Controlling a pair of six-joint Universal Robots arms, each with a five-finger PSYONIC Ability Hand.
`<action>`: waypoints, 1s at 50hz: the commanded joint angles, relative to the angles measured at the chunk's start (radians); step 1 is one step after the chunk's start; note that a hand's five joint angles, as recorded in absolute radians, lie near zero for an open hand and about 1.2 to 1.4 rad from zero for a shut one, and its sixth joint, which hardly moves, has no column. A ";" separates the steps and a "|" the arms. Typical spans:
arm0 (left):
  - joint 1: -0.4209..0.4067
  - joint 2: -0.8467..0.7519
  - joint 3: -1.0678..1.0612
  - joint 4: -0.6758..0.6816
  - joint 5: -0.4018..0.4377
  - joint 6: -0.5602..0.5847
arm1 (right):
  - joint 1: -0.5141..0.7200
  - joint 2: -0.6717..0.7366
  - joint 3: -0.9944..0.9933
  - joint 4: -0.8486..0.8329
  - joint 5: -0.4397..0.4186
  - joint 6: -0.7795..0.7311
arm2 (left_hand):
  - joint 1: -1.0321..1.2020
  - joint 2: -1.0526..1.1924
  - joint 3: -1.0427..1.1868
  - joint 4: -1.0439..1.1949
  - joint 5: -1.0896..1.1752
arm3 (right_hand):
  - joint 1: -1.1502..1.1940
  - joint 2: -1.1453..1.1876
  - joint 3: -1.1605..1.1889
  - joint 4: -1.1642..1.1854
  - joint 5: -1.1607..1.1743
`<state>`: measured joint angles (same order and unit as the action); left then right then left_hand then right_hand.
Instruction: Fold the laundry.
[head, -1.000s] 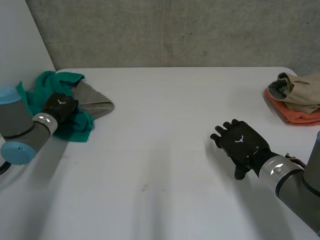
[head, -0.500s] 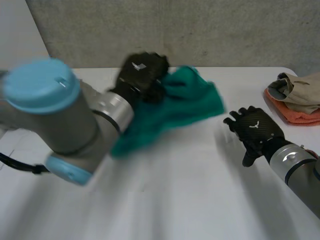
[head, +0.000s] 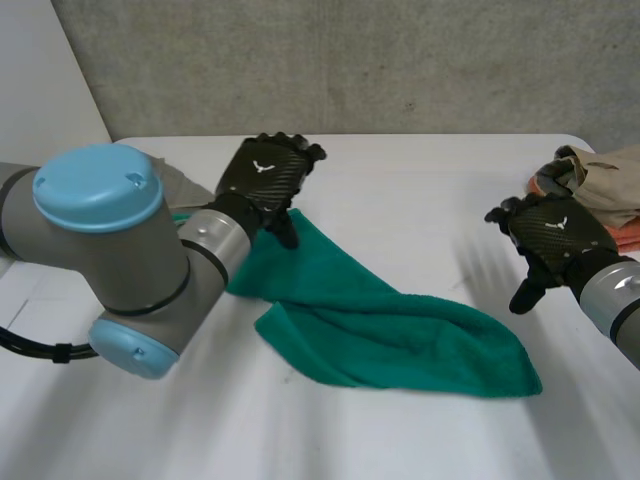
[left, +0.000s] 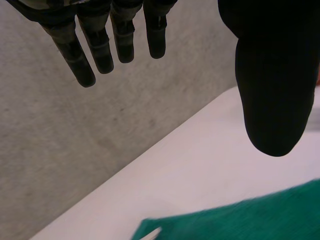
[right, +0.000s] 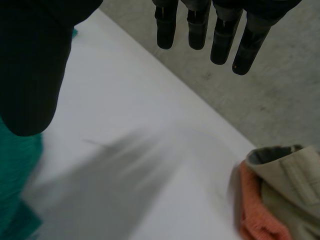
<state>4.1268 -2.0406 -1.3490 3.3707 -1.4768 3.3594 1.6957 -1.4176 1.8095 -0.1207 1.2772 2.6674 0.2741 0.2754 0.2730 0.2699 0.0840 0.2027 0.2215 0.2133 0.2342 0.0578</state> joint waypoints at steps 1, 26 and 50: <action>0.105 -0.101 0.045 -0.025 0.020 0.166 | 0.012 -0.021 -0.027 0.260 0.005 0.000 | 0.024 0.023 0.026 0.029 0.040 | -0.028 -0.047 -0.039 -0.060 -0.058; 0.200 -0.208 0.039 -0.195 0.139 0.245 | 0.068 0.161 -0.002 0.095 0.025 0.088 | 0.124 0.123 0.125 0.129 0.140 | 0.155 0.136 0.144 0.123 0.125; 0.191 -0.270 0.037 -0.108 0.135 0.273 | 0.068 0.121 -0.022 0.029 0.016 0.088 | 0.277 0.275 0.278 0.281 0.292 | 1.194 1.175 1.183 1.162 1.164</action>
<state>4.3211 -2.3011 -1.3165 3.2039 -1.3378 3.6190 1.7651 -1.2754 1.7864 -0.0925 1.2930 2.7559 0.3747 0.3741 0.3750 0.3748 0.2052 0.9751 1.1763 1.1814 1.1861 0.9678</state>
